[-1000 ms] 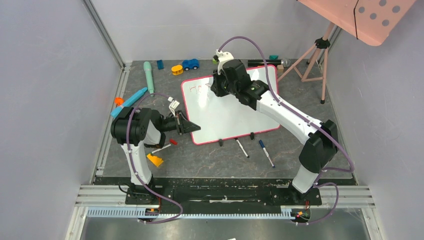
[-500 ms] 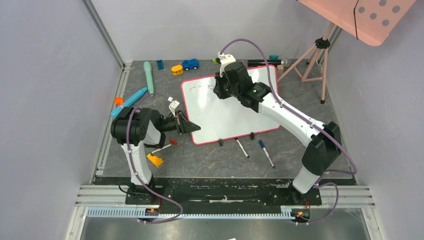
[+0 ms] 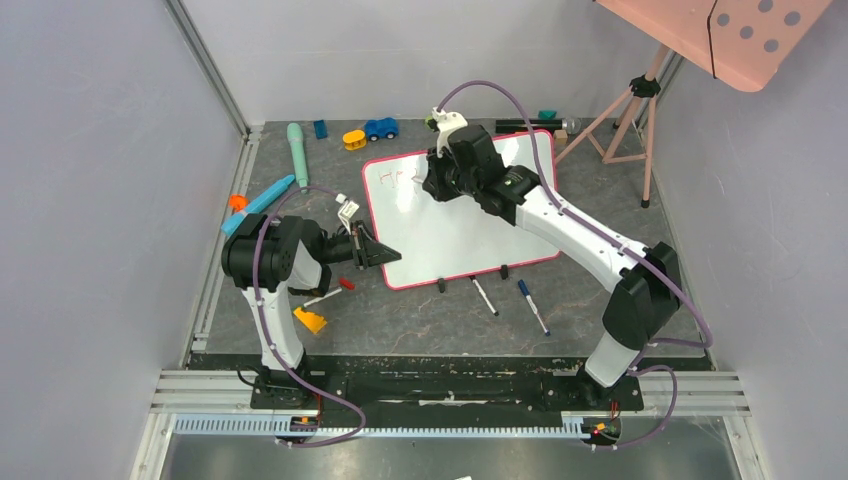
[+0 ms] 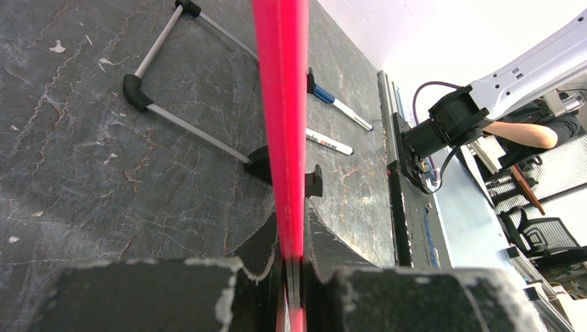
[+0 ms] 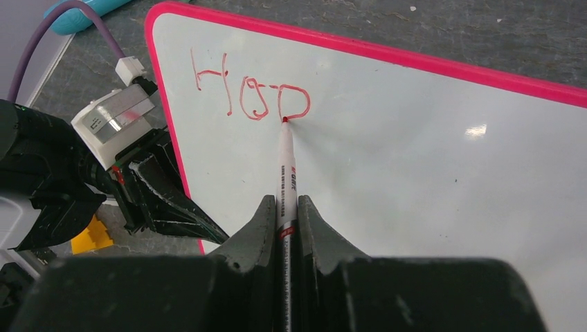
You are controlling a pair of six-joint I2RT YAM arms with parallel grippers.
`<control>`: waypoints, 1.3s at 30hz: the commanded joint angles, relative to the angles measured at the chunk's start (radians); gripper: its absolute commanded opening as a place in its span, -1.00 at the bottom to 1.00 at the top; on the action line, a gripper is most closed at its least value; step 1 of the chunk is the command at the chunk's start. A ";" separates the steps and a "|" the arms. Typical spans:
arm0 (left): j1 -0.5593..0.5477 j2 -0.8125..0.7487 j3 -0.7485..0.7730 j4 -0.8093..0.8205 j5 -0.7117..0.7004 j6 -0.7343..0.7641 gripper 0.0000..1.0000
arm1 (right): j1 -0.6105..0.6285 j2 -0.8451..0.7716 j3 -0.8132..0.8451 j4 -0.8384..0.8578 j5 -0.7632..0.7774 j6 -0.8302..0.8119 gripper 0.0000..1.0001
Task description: Write a sentence on the whiteboard
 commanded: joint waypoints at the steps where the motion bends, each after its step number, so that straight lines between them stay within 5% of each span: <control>1: -0.012 -0.010 -0.016 0.047 0.004 0.122 -0.96 | -0.002 0.003 0.045 0.028 -0.032 -0.007 -1.00; 15: -0.013 -0.009 -0.015 0.047 0.007 0.123 -0.96 | -0.006 -0.107 -0.046 0.081 -0.003 -0.017 -1.00; 39: -0.013 -0.009 -0.015 0.047 0.007 0.122 -0.96 | -0.012 -0.018 0.041 0.007 0.055 -0.010 -1.00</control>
